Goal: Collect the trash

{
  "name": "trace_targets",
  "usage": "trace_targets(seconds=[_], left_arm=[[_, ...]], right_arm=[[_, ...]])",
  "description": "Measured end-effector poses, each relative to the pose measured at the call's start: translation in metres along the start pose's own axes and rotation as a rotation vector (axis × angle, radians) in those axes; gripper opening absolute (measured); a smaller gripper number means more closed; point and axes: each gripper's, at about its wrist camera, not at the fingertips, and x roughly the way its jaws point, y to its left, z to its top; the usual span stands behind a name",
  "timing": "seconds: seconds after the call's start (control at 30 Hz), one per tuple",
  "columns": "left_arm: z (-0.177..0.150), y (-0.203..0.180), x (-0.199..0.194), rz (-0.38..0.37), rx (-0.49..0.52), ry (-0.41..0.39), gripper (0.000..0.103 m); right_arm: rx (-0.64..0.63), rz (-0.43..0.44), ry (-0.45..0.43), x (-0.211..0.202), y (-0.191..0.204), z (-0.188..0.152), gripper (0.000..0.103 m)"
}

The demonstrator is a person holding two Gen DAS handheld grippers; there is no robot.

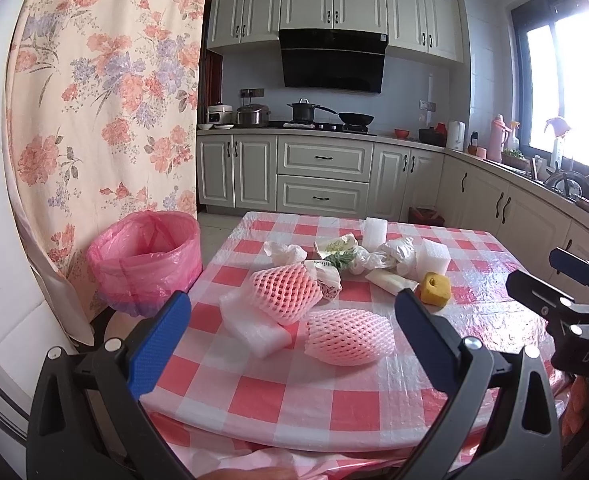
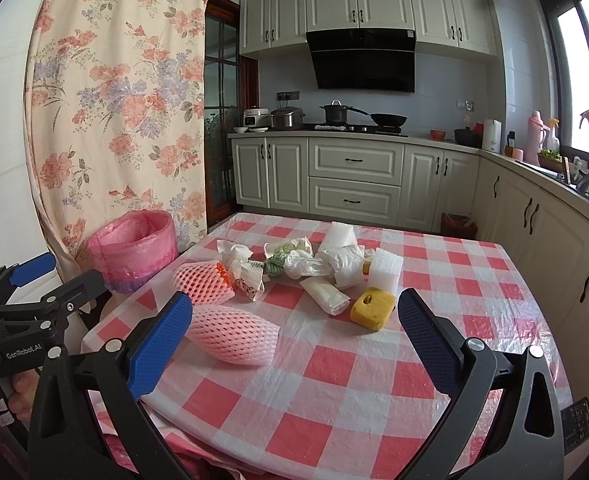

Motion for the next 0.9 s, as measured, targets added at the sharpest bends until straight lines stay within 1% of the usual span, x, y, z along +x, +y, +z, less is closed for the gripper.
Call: trace_targets(seconds=[0.63,0.9], left_arm=[[0.0014,-0.0048,-0.0088,-0.036,0.010,-0.031,0.099],[0.0009,-0.0010,-0.0068,-0.032,-0.003,-0.019,0.099]], right_arm=[[0.006,-0.002,0.000,0.0010,-0.0019,-0.0006,0.096],[0.006,-0.002,0.000,0.0013,-0.0020,-0.0012,0.096]])
